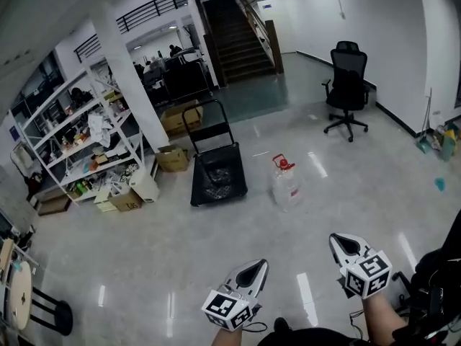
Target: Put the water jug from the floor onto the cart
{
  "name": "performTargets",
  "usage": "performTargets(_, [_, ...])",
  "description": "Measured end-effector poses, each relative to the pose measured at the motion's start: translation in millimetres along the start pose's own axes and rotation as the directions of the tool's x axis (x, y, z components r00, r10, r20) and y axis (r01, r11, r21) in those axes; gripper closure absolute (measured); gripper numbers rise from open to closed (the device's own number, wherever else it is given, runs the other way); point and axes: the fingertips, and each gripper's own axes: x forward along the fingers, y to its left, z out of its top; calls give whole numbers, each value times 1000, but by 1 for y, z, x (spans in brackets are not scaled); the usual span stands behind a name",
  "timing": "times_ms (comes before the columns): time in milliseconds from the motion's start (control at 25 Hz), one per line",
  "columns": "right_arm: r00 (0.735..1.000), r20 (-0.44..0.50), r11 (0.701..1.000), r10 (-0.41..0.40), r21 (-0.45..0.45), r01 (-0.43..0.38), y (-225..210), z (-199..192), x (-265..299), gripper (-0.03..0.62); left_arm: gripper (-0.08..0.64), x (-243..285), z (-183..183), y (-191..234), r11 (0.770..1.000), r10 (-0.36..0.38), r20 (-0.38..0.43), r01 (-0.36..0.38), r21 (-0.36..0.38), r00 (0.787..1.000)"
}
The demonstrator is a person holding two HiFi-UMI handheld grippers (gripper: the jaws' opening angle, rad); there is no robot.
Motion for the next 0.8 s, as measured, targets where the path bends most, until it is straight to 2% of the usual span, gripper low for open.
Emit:
performTargets(200, [1000, -14, 1000, -8, -14, 7, 6, 17, 71, 592, 561, 17, 9, 68, 999, -30, 8, 30, -12, 1000])
performTargets(320, [999, -44, 1000, 1, -24, -2, 4, 24, 104, 592, 561, 31, 19, 95, 999, -38, 42, 39, -23, 998])
performTargets(440, [998, -56, 1000, -3, -27, 2, -10, 27, 133, 592, 561, 51, 23, 119, 999, -41, 43, 42, -22, 998])
performTargets(600, [998, -54, 999, 30, -18, -31, -28, 33, 185, 592, 561, 85, 29, 164, 1000, -3, 34, 4, -30, 999])
performTargets(800, [997, -20, 997, 73, -16, -74, -78, 55, 259, 592, 561, 152, 46, 212, 1000, 18, 21, -18, 16, 1000])
